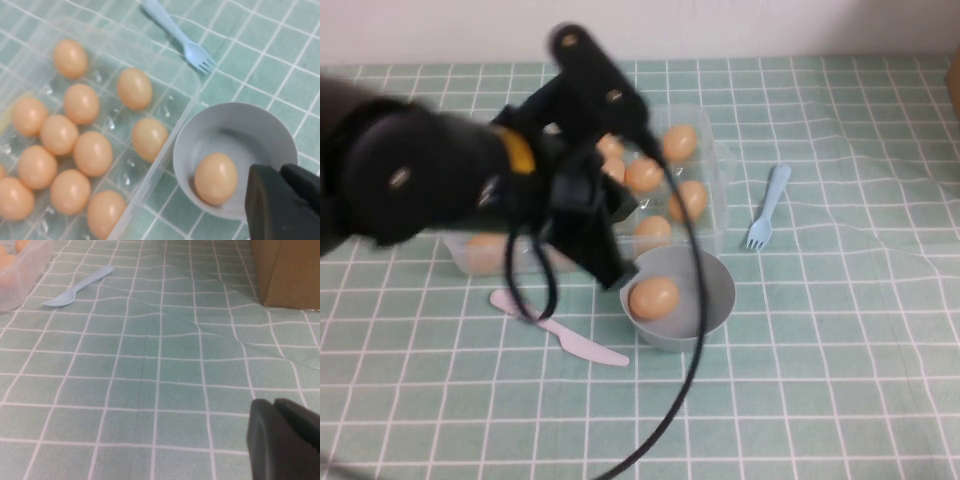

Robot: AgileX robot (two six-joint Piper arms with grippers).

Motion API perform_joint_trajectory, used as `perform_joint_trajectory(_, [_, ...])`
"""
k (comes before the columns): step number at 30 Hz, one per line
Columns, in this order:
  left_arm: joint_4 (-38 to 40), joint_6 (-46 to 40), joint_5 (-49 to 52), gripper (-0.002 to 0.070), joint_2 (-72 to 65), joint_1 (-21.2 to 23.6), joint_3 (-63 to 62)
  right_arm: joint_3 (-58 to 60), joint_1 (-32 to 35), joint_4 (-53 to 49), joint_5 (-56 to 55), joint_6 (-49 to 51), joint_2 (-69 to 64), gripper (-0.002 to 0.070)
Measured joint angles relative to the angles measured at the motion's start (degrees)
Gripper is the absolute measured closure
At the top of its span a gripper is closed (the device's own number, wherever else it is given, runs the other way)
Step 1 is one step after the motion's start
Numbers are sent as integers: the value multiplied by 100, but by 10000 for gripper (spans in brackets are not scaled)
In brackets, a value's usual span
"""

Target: Take an egg out of the egg box

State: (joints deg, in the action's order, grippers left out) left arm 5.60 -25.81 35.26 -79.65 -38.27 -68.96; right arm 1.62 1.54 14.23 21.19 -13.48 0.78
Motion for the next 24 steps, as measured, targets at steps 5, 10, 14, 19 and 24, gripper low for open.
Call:
perform_joint_trajectory(5, [65,51,-898,675,1248,33,1519,0,0,0,0,0,0,694])
perform_joint_trajectory(10, [140,292,-1223,676,2364,33,2519,0,0,0,0,0,0,694])
perform_joint_trajectory(14, [300,567,-1272,676,2913,33,3029,0,0,0,0,0,0,694])
perform_joint_trajectory(19, [211,743,-1293,676,3044,33,3253,0,0,0,0,0,0,694])
perform_joint_trajectory(24, [188,808,-1365,676,3054,33,3263,0,0,0,0,0,0,694])
